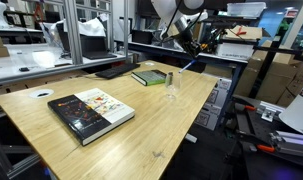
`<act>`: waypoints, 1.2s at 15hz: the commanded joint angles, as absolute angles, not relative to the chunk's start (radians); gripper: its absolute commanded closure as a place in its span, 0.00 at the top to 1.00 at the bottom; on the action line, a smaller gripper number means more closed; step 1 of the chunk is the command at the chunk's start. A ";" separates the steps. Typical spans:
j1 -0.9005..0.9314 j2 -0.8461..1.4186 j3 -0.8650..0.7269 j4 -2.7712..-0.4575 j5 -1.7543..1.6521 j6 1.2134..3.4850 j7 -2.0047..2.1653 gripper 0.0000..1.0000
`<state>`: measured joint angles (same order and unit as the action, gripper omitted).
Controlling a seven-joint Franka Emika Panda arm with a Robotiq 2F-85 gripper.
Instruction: Place the blue marker inside the glass
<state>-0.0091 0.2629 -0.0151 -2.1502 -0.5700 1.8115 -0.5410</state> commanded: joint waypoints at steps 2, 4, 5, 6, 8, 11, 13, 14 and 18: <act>-0.015 0.313 -0.008 -2.117 -0.602 1.815 -0.510 0.05; -0.016 0.336 -0.009 -2.104 -0.607 1.817 -0.505 0.05; -0.017 0.346 -0.010 -2.097 -0.609 1.820 -0.500 0.05; -0.018 0.356 -0.010 -2.087 -0.610 1.819 -0.499 0.05; -0.018 0.372 -0.011 -2.067 -0.615 1.816 -0.500 0.05; -0.016 0.384 -0.010 -2.041 -0.626 1.810 -0.502 0.05; -0.014 0.391 -0.009 -2.025 -0.631 1.803 -0.503 0.05; -0.014 0.393 -0.009 -2.019 -0.631 1.799 -0.504 0.46; -0.012 0.392 -0.008 -2.011 -0.630 1.795 -0.502 0.67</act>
